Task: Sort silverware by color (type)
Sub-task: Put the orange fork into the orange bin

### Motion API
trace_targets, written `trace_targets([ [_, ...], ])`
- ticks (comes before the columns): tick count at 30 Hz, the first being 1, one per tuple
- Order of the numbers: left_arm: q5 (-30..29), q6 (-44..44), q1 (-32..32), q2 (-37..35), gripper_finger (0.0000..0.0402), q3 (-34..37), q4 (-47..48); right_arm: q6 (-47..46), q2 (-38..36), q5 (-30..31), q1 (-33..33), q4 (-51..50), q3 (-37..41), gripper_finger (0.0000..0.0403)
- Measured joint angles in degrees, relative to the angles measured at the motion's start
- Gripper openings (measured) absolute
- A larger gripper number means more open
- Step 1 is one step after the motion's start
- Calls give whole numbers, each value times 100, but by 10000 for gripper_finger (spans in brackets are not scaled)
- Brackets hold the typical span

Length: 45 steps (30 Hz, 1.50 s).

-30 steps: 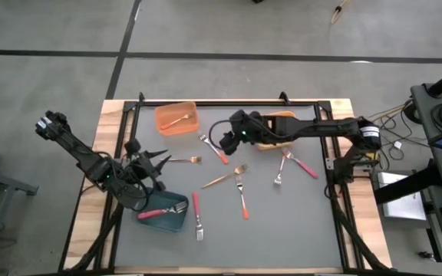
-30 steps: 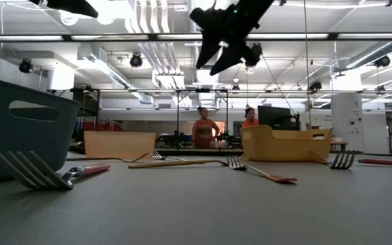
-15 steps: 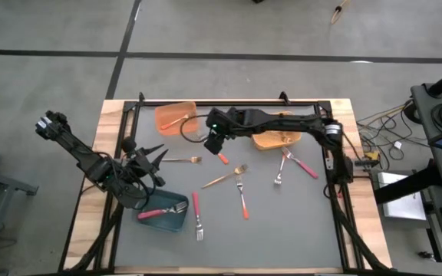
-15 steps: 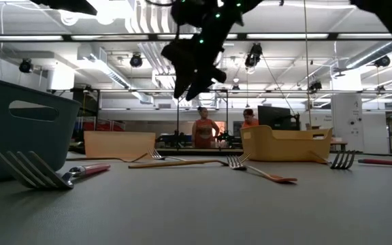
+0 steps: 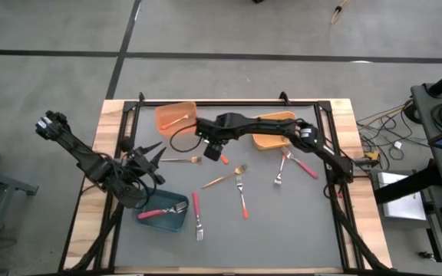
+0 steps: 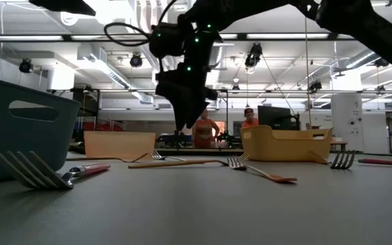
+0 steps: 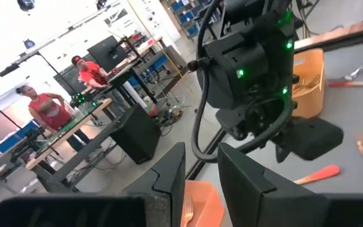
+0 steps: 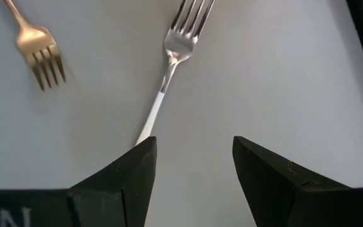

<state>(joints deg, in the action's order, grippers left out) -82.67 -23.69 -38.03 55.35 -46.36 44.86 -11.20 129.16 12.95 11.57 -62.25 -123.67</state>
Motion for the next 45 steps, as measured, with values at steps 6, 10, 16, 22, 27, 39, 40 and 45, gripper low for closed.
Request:
trace_targets([
  [6, -1, -351, 1, -58, 76, 264, 333, 79, 45, 7, 0, 19, -45, 201],
  [10, -98, -1006, 1, -216, 76, 300, 867, 79, 44, 7, 9, 19, -55, 201],
  [16, -158, -2259, 1, -459, 76, 350, 1720, 83, 44, 7, 9, 14, -55, 201],
  [22, -232, -2342, 1, -640, 76, 537, 1737, 81, 44, 9, -7, 40, -55, 201],
  [27, -338, -2386, 1, -777, 75, 589, 1722, 37, 42, 9, -7, 272, -55, 201],
  [39, -739, -2340, 1, -824, 75, 591, 1608, -372, 40, -45, -4, 275, -48, 201],
  [40, -739, -2340, 1, -826, 75, 591, 1608, -378, 40, -111, -2, 307, -36, 201],
  [45, -739, -2335, -1, -824, 75, 591, 1608, -425, 38, -407, -4, 756, 152, 201],
])
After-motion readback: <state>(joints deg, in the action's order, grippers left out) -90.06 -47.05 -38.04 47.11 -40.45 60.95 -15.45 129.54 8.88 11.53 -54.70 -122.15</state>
